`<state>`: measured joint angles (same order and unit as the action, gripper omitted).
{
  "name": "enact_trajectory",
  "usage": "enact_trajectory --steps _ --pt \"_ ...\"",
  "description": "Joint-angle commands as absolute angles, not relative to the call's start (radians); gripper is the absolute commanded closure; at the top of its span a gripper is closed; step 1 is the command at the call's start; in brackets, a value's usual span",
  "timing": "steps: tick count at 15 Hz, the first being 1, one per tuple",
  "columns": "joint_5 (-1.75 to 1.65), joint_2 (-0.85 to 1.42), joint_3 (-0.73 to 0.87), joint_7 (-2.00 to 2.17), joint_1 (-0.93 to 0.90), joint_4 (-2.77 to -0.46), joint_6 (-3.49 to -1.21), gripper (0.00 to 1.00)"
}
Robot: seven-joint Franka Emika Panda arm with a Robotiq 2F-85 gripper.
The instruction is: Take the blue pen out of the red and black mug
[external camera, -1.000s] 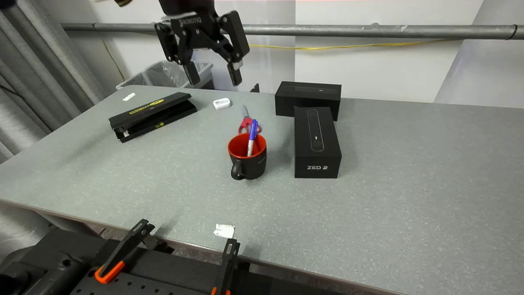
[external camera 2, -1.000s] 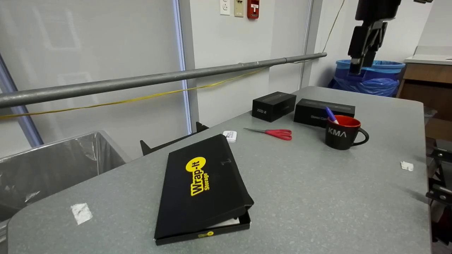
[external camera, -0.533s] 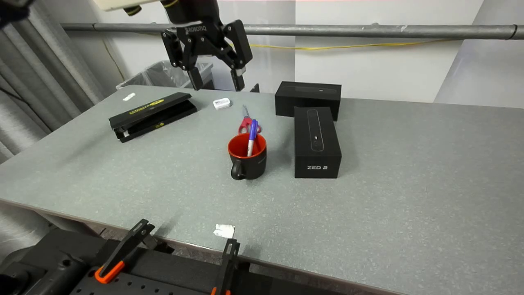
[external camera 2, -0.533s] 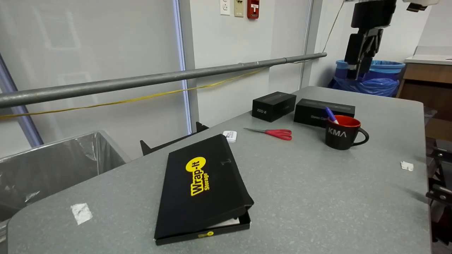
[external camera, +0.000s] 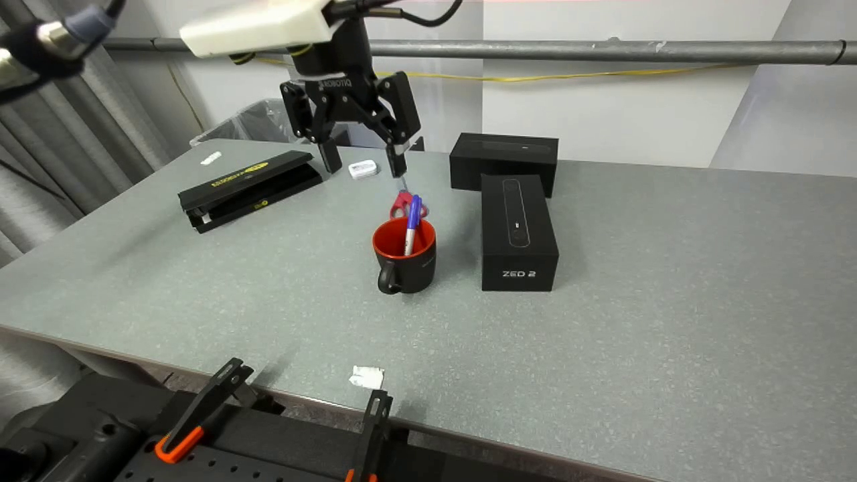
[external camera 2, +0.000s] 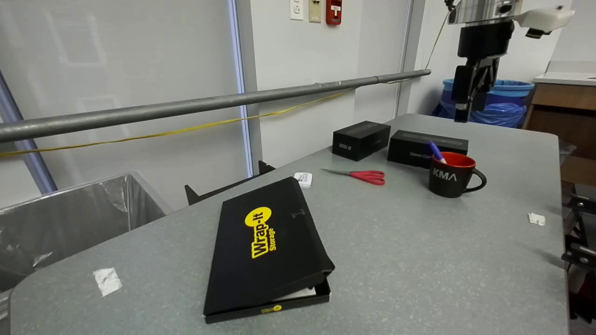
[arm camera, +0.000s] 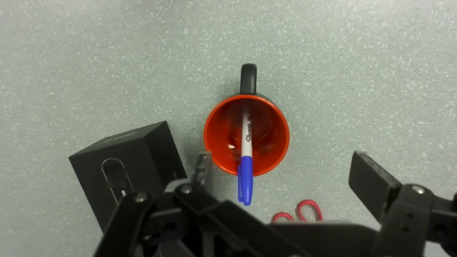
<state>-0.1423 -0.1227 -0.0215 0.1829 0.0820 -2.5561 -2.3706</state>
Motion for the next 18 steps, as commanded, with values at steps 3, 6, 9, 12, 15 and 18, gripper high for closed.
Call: enact_trajectory --steps 3,6,9,12,15,18 --pt "-0.226 0.018 0.018 0.262 0.088 -2.493 -2.446 0.00" --pt "-0.268 0.090 0.044 0.306 0.080 -2.450 -2.472 0.00" --pt "-0.278 0.153 0.060 0.323 0.065 -2.408 -2.488 0.00" --pt "-0.274 0.210 0.070 0.331 0.049 -2.368 -2.489 0.00" --pt "-0.281 0.261 0.079 0.341 0.029 -2.336 -2.496 0.00" --pt "-0.279 0.298 0.092 0.345 0.010 -2.313 -2.500 0.00"
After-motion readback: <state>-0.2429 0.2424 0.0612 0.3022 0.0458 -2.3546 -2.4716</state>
